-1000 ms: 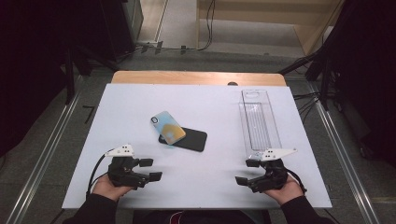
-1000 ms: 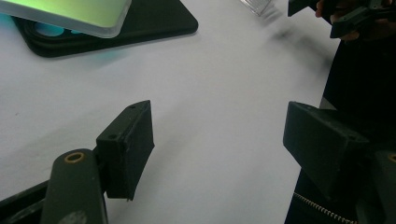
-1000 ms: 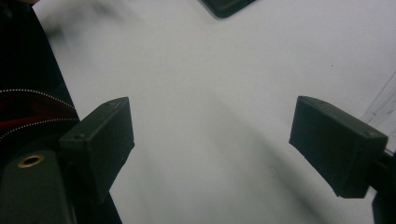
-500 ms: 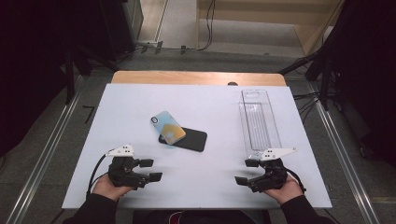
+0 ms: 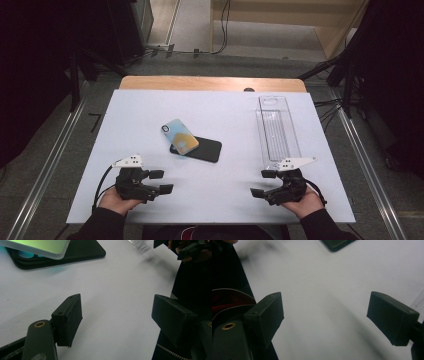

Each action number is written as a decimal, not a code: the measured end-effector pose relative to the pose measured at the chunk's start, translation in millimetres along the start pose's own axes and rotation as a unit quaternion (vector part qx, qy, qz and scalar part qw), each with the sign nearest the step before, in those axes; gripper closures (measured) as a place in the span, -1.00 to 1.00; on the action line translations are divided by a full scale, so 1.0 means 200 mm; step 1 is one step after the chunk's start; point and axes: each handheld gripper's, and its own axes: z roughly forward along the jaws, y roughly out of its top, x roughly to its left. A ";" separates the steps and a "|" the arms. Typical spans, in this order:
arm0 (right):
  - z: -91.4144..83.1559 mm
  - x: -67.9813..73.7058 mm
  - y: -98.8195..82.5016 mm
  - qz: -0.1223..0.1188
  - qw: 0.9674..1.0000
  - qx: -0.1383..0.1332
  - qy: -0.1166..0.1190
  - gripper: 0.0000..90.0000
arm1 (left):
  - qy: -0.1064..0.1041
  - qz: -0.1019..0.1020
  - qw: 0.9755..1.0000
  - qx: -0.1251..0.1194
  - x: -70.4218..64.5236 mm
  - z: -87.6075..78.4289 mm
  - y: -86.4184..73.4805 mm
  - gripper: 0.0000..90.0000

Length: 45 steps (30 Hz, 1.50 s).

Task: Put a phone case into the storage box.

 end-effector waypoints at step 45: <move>0.19 0.14 0.28 0.000 0.999 -0.018 -0.051 -0.73 | 0.005 -0.002 1.000 -0.006 0.00 -0.01 0.00 -0.45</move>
